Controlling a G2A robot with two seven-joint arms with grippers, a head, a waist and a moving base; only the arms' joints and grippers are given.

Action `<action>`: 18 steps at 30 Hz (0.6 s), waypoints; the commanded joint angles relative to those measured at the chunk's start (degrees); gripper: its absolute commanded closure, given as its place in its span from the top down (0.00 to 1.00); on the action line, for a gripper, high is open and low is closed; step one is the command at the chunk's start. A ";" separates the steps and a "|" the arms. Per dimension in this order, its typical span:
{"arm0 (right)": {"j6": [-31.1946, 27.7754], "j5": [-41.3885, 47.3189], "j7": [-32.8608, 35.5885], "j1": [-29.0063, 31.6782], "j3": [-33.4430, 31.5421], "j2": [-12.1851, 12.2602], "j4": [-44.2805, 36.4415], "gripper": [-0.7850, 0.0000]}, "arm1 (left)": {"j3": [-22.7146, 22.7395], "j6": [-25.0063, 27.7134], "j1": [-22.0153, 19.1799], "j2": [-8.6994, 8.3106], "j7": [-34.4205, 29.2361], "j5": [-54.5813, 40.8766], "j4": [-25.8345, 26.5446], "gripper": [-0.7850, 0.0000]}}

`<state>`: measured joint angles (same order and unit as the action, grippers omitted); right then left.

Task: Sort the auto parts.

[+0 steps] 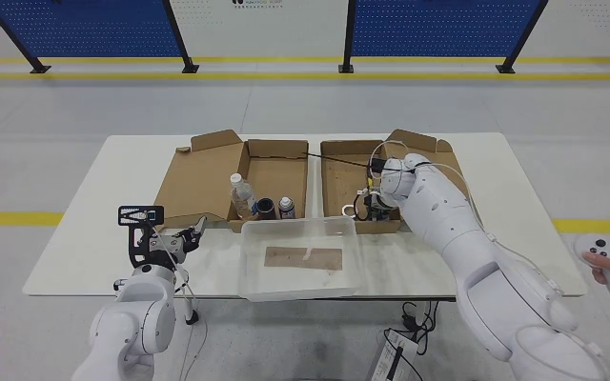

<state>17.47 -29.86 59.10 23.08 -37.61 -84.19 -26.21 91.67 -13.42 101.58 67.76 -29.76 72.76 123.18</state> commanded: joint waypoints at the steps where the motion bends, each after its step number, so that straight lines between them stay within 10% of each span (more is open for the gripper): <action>1: -0.07 -0.11 0.03 -0.03 -0.13 -0.04 0.07 0.33 | 0.00 0.00 0.00 0.00 0.00 0.00 0.00 1.00; 18: -2.29 -2.04 -3.88 -0.64 -4.18 1.84 -8.88 0.36 | 0.00 0.00 0.00 0.00 0.00 0.00 0.00 1.00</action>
<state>15.28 -31.57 55.39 22.25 -41.42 -82.64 -33.70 91.67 -13.42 101.58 67.76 -29.76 72.76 123.18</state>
